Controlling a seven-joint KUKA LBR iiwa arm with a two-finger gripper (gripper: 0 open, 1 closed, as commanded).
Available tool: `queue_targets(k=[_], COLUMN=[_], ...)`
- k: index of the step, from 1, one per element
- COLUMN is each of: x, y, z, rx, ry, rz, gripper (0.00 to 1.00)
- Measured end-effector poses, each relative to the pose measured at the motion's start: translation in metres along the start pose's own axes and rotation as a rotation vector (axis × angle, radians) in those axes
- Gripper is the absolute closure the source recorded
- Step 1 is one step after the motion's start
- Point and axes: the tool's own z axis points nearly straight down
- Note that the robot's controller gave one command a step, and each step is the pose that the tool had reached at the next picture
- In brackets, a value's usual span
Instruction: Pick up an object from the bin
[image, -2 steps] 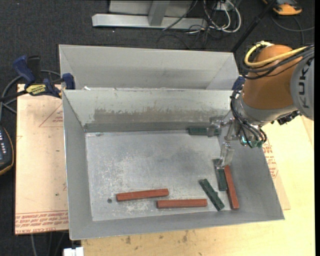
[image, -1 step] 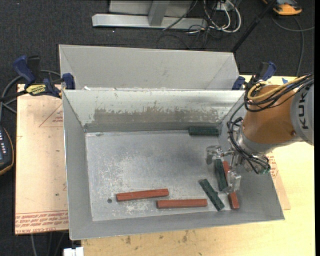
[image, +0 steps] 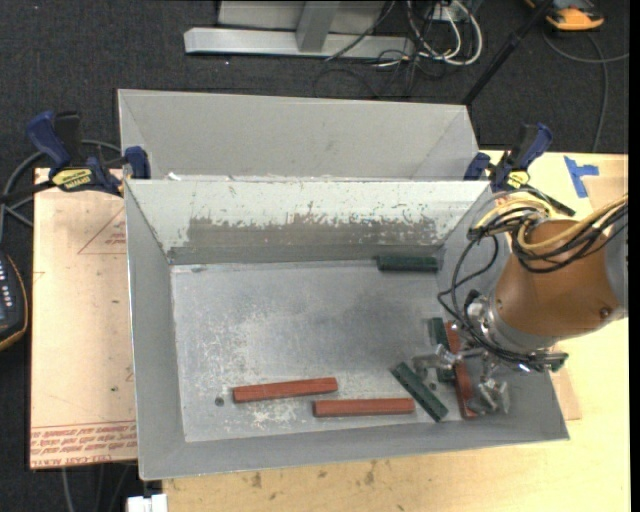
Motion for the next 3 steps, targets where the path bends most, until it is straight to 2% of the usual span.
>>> queue_targets(k=[1, 2, 3], x=[-0.034, -0.030, -0.045], y=[-0.030, -0.029, -0.027], z=[-0.005, -0.002, -0.171], rx=[0.016, 0.008, 0.015], ry=[-0.020, -0.013, 0.007], rz=[-0.330, -0.325, -0.531], gripper=[0.00, 1.00, 1.00])
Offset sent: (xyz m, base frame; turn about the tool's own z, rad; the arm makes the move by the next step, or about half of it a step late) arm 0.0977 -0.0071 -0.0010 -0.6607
